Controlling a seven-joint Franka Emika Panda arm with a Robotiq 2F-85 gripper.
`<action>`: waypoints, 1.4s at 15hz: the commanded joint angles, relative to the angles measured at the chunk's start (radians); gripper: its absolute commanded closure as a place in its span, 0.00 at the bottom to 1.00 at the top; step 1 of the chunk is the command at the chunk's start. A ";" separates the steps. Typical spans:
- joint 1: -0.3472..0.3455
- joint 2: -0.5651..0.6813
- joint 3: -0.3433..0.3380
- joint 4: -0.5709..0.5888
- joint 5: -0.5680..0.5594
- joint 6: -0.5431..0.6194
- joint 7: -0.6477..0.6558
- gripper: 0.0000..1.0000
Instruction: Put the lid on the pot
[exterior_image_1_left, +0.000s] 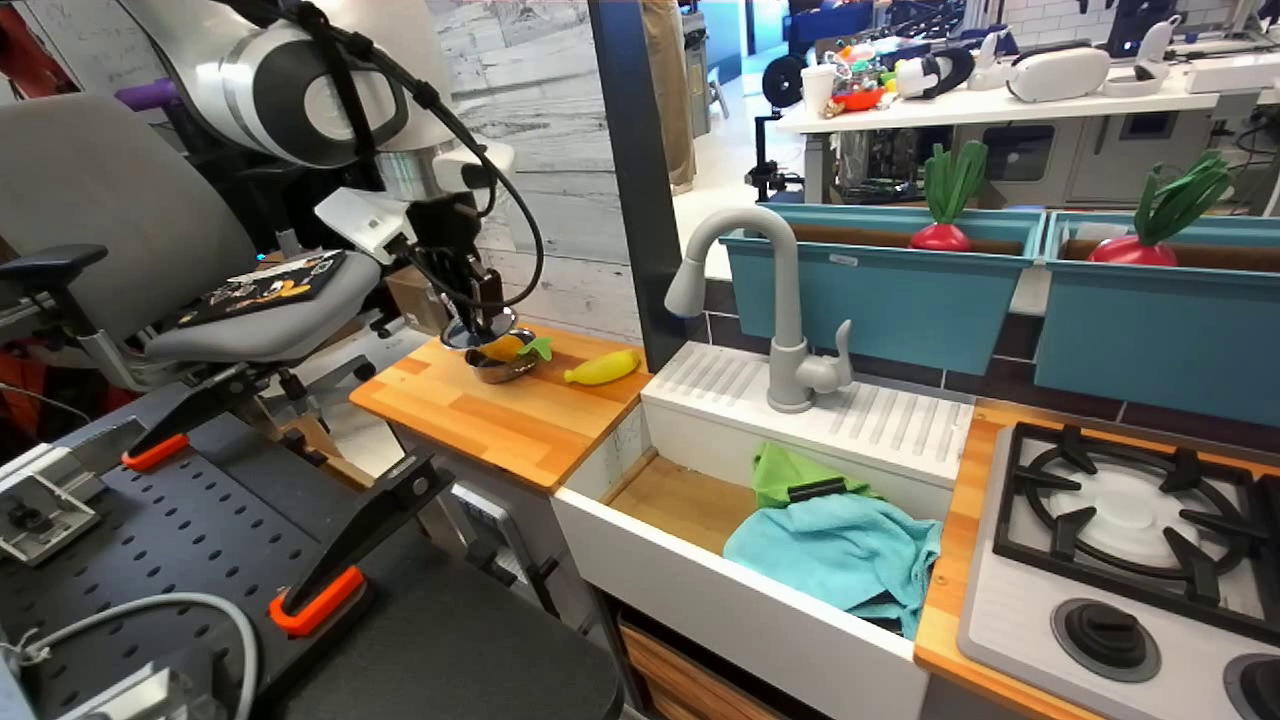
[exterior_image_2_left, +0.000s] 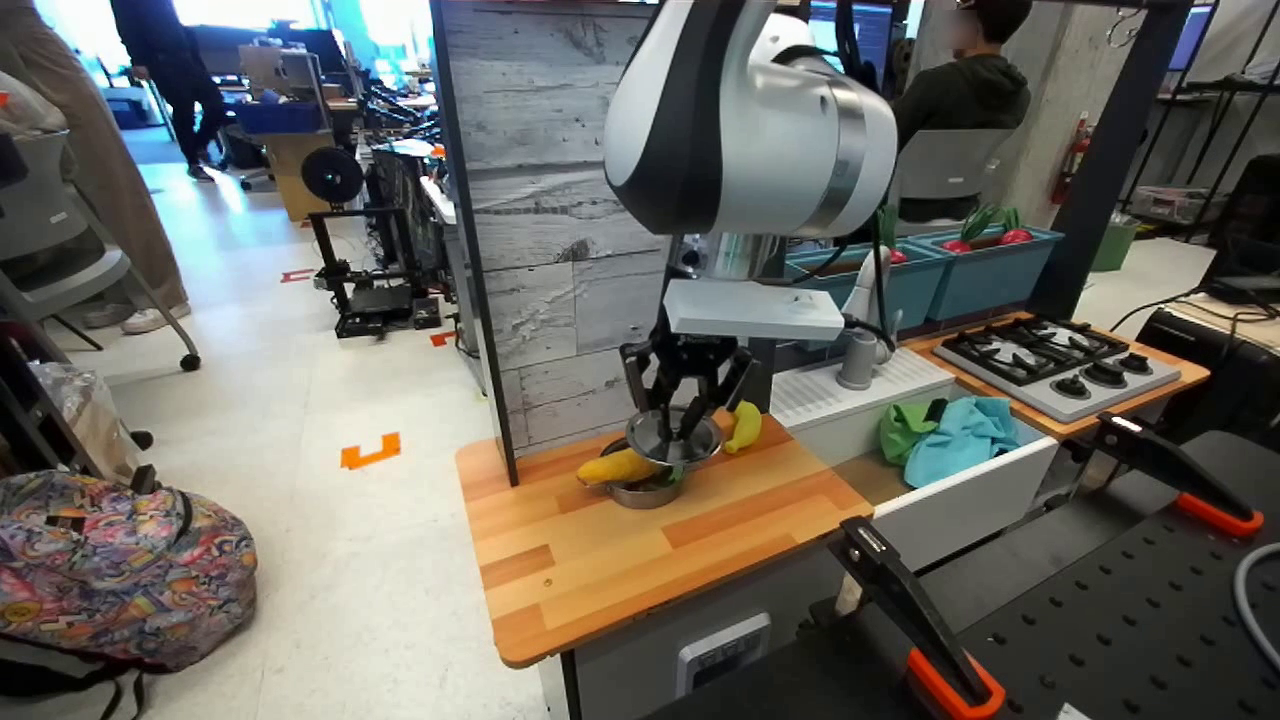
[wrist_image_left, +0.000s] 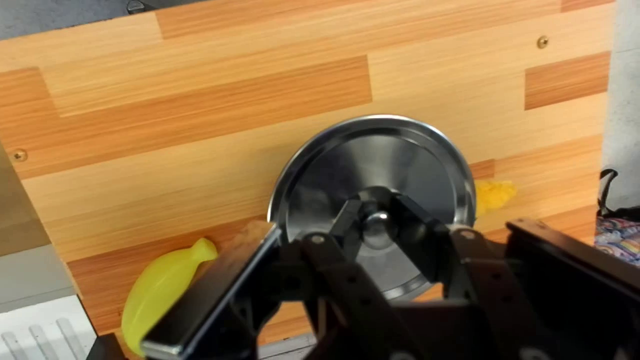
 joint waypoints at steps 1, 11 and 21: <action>0.007 0.037 -0.008 0.079 -0.026 -0.054 0.035 0.98; 0.019 0.156 -0.016 0.259 -0.029 -0.130 0.053 0.98; 0.029 0.236 -0.036 0.349 -0.046 -0.189 0.087 0.78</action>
